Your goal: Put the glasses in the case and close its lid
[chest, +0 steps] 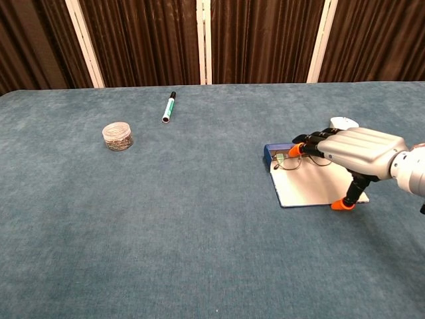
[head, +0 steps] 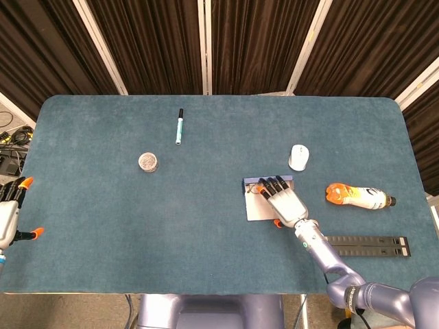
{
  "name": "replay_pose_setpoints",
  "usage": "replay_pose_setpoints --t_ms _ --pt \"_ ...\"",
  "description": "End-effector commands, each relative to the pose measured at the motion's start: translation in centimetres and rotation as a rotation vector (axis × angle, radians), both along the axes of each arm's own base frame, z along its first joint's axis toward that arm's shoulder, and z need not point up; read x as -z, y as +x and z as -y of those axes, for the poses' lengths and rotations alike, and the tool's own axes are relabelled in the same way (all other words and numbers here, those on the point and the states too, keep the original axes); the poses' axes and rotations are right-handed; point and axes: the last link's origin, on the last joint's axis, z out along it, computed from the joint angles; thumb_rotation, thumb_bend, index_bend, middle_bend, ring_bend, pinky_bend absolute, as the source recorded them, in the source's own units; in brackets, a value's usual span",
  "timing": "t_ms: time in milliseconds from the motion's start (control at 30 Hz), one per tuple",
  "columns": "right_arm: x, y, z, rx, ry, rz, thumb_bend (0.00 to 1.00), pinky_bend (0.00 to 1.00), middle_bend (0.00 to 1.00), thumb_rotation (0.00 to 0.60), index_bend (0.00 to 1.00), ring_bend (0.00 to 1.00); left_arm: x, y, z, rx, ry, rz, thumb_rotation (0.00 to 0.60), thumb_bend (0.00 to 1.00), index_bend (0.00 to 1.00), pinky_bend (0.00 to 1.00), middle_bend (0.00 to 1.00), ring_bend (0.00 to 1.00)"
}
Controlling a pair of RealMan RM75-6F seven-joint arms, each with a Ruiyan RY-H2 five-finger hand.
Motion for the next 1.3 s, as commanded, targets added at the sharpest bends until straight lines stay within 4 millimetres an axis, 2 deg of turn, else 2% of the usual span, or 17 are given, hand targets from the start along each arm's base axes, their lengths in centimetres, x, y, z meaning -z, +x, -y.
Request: replay_pose_setpoints --t_ms 33,400,767,1000,1300 --pt "0.1 -0.06 0.01 -0.001 0.002 -0.002 0.08 0.0 0.0 0.6 0.16 0.0 0.0 -0.02 -0.03 -0.001 0.001 -0.001 0.6 0.0 0.0 0.0 0.0 0.0" --pt "0.78 -0.57 0.34 0.011 0.003 -0.016 0.1 0.0 0.0 0.6 0.17 0.0 0.14 -0.03 -0.05 -0.003 -0.003 -0.005 0.6 0.0 0.0 0.0 0.0 0.0" --pt "0.56 -0.58 0.37 -0.005 0.0 -0.012 0.37 0.0 0.0 0.6 0.3 0.0 0.22 -0.06 -0.11 -0.006 -0.005 -0.008 0.6 0.0 0.0 0.0 0.0 0.0" --pt "0.47 -0.5 0.48 -0.007 -0.004 -0.005 0.4 0.0 0.0 0.6 0.33 0.0 0.19 -0.03 -0.1 -0.005 -0.005 -0.007 0.6 0.0 0.0 0.0 0.0 0.0" --pt "0.25 -0.32 0.8 -0.006 -0.012 0.001 0.4 0.0 0.0 0.6 0.33 0.0 0.18 -0.03 -0.13 -0.006 -0.007 -0.007 0.6 0.0 0.0 0.0 0.0 0.0"
